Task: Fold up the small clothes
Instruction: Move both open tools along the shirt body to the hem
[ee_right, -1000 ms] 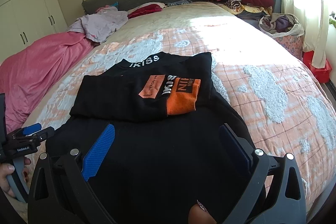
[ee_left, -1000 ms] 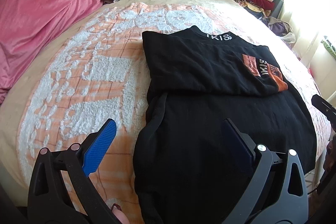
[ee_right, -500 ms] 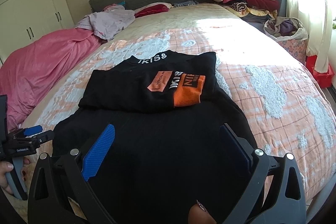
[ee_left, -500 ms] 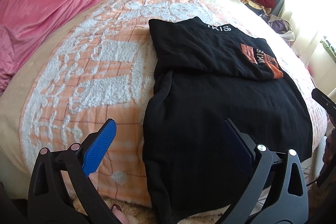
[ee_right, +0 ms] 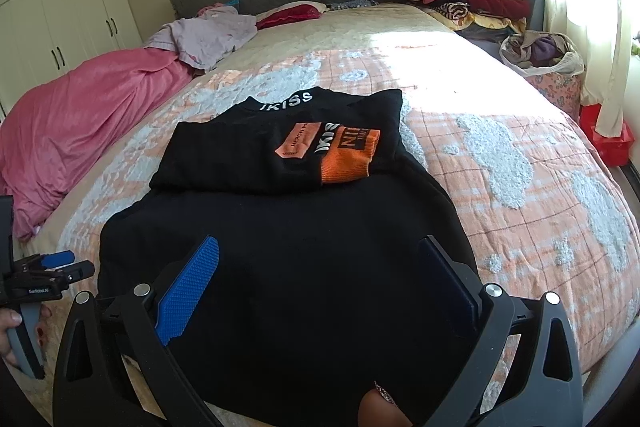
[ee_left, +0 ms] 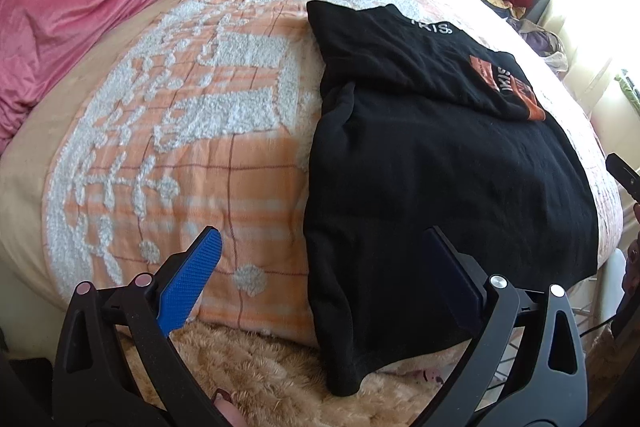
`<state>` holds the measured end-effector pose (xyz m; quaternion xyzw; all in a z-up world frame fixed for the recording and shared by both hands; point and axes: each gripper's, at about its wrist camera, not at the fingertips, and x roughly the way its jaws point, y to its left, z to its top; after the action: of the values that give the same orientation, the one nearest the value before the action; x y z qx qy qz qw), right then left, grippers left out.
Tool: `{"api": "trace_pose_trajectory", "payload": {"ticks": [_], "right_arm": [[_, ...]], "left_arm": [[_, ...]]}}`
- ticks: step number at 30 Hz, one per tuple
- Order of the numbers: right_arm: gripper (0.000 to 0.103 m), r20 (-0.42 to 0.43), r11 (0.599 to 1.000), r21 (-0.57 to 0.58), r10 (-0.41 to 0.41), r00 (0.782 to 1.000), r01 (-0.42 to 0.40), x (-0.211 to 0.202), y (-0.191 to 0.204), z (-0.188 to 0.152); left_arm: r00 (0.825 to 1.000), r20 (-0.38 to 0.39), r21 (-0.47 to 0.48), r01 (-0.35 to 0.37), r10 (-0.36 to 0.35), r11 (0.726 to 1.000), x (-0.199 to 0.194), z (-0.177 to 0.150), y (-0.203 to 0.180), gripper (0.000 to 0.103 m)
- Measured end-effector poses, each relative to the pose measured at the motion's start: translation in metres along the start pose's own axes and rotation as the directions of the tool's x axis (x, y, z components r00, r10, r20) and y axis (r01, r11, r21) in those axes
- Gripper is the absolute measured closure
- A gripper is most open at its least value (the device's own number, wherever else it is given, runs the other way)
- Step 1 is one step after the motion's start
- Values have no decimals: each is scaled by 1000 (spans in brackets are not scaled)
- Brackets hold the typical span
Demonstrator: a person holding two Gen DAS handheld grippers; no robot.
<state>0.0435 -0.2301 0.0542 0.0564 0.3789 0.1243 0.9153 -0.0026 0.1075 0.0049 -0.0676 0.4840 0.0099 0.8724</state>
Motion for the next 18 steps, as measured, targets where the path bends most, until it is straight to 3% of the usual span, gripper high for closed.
{"api": "trace_pose_trajectory", "payload": {"ticks": [18], "right_arm": [[5, -98, 998, -14, -65, 993, 64, 3, -28, -35]], "left_arm": [[993, -107, -7, 42, -43, 999, 18, -19, 4, 9]]}}
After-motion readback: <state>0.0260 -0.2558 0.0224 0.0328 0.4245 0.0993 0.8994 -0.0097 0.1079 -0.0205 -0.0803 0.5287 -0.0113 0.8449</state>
